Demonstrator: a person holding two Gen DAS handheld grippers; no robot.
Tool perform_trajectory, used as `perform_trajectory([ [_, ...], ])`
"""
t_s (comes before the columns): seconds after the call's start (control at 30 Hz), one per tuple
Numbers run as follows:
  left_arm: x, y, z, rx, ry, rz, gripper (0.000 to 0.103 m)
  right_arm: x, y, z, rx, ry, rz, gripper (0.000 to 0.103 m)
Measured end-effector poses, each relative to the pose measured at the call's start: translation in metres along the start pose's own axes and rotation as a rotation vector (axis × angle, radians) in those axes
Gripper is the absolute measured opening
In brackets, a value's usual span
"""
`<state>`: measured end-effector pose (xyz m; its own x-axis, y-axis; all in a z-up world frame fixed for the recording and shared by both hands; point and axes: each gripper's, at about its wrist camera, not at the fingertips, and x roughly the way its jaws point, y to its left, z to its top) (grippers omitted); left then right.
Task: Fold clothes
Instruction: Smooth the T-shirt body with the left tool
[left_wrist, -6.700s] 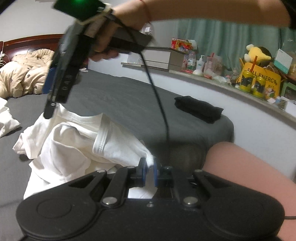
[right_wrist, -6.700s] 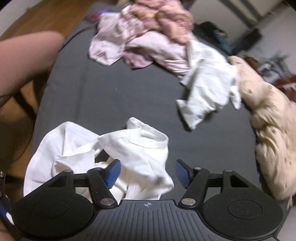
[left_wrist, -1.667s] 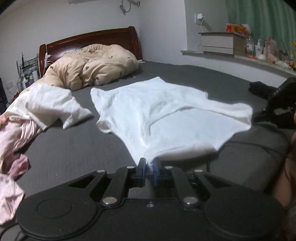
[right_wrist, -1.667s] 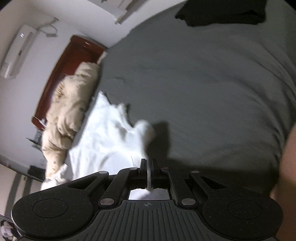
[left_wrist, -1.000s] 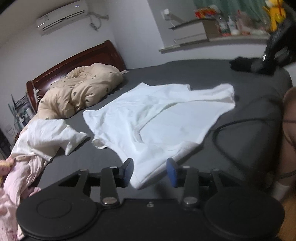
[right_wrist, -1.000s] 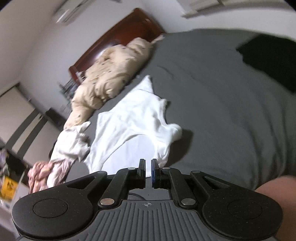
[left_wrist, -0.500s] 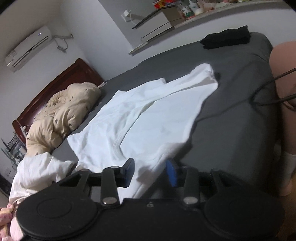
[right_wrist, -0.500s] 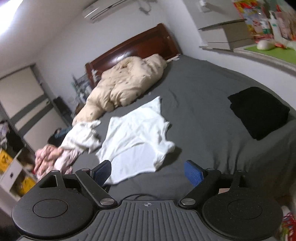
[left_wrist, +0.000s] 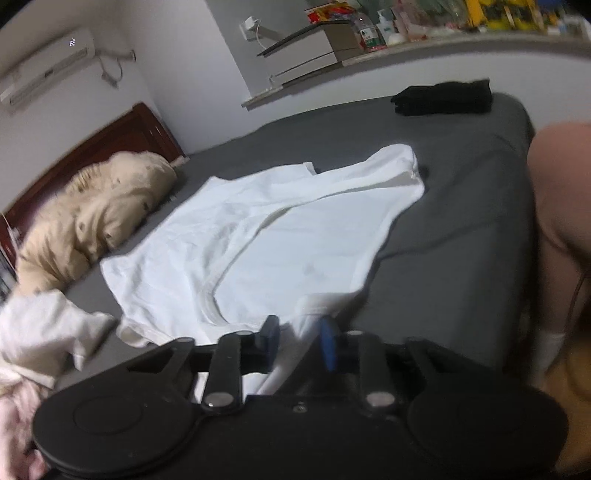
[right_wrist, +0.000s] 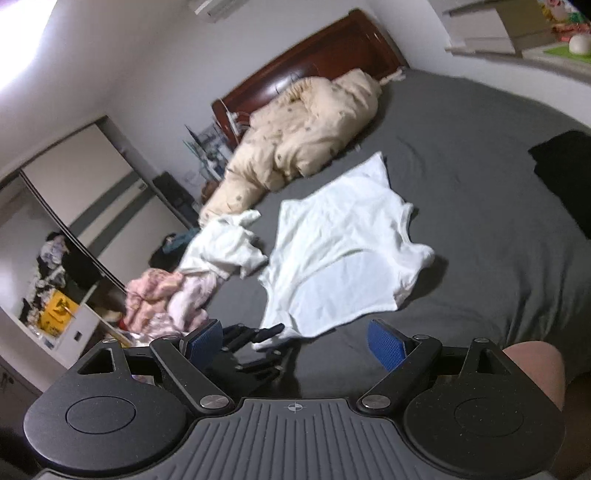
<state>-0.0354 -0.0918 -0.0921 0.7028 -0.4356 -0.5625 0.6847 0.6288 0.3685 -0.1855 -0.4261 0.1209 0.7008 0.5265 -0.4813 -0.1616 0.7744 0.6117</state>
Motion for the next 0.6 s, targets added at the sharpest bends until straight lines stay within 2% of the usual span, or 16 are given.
perform_trajectory([
  [0.07, 0.001, 0.003, 0.0, -0.013, 0.0, -0.012, 0.01, 0.019, -0.004, -0.001, -0.032, 0.009, -0.034, 0.086],
  [0.17, -0.004, 0.003, 0.0, 0.0, -0.018, -0.019, 0.006, 0.047, -0.011, -0.005, -0.137, 0.014, -0.13, 0.086],
  [0.3, -0.017, -0.006, -0.002, 0.122, -0.029, -0.015, 0.005, 0.085, -0.033, -0.008, -0.273, 0.026, -0.27, 0.086],
  [0.37, -0.022, -0.011, -0.007, 0.195, -0.019, -0.016, 0.004, 0.103, -0.046, -0.007, -0.326, 0.043, -0.322, 0.086],
  [0.43, -0.026, -0.011, -0.011, 0.216, -0.004, -0.035, 0.004, 0.116, -0.057, -0.003, -0.363, 0.052, -0.346, 0.086],
  [0.5, -0.027, -0.01, -0.016, 0.212, 0.015, -0.053, 0.004, 0.128, -0.072, 0.003, -0.358, 0.061, -0.362, 0.086],
  [0.6, -0.028, -0.011, -0.019, 0.187, 0.028, -0.049, 0.004, 0.14, -0.103, 0.013, -0.203, 0.063, -0.313, 0.086],
])
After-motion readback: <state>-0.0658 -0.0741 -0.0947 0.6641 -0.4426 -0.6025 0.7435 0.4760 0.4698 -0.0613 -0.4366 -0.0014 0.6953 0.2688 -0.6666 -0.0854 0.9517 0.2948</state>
